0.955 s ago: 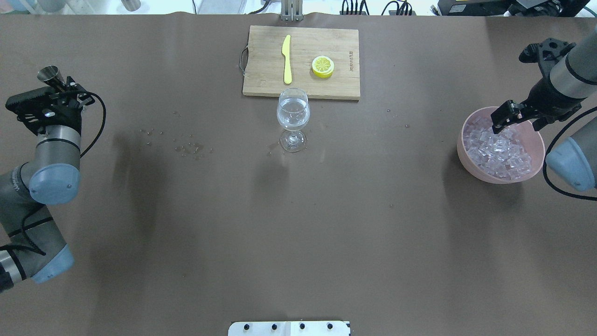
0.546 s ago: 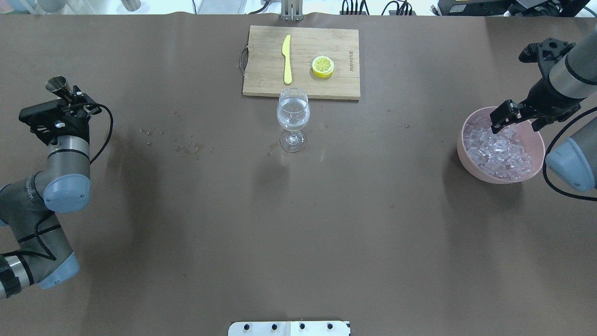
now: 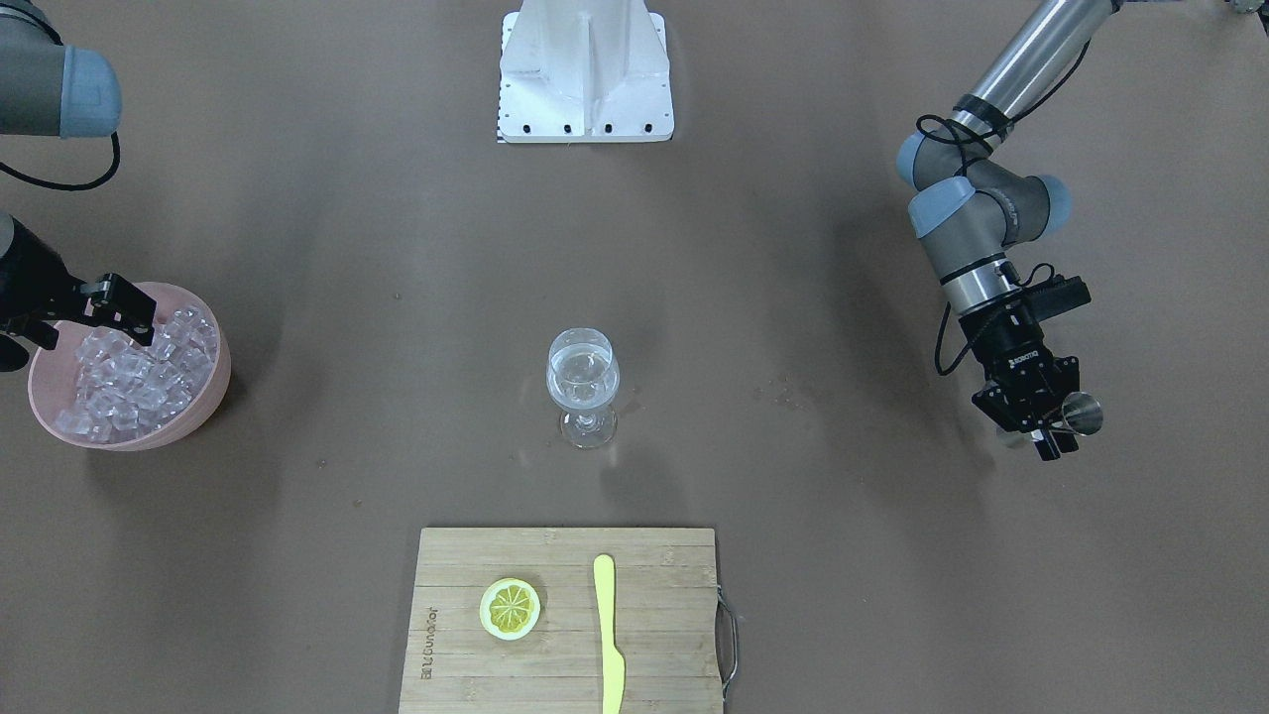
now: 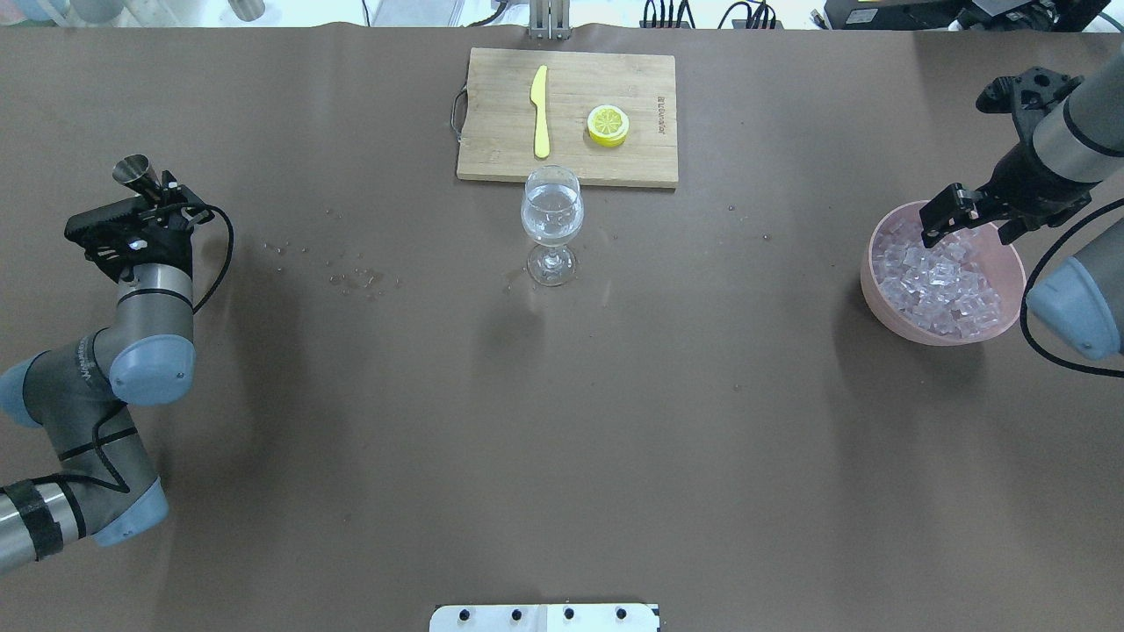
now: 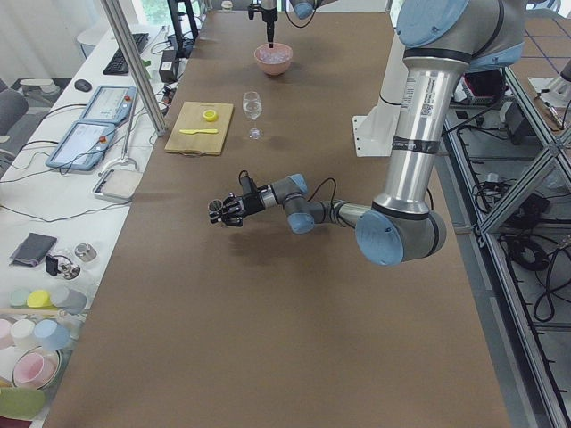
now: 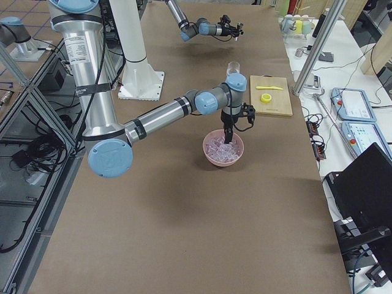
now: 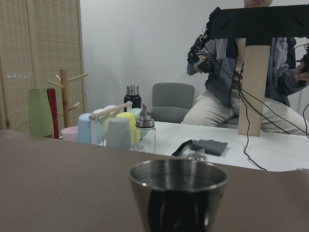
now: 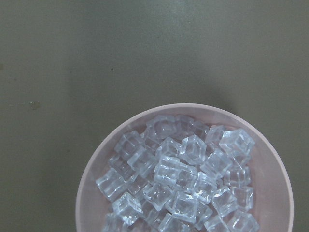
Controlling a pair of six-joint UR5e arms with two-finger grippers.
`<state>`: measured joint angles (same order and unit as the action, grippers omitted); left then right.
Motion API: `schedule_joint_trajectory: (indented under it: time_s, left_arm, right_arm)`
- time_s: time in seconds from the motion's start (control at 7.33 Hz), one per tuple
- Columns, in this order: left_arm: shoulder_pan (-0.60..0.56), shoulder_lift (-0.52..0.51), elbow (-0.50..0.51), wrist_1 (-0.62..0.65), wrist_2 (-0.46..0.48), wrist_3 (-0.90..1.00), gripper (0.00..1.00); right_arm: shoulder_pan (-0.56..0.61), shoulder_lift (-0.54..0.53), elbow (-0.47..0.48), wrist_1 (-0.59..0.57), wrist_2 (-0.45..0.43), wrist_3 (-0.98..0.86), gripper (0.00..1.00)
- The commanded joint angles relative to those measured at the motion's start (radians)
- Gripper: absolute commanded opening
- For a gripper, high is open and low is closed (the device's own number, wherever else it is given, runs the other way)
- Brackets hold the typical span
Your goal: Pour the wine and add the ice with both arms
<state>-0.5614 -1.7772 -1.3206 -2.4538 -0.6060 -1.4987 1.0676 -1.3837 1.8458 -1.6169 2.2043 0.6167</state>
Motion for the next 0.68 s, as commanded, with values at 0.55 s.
schedule_joint_trajectory:
  time_s: [0.55]
  left_arm:
    - [0.014, 0.004, 0.003, 0.012, 0.002, -0.011, 0.09]
  right_arm:
    - [0.000, 0.002, 0.001, 0.000, 0.000, 0.005, 1.00]
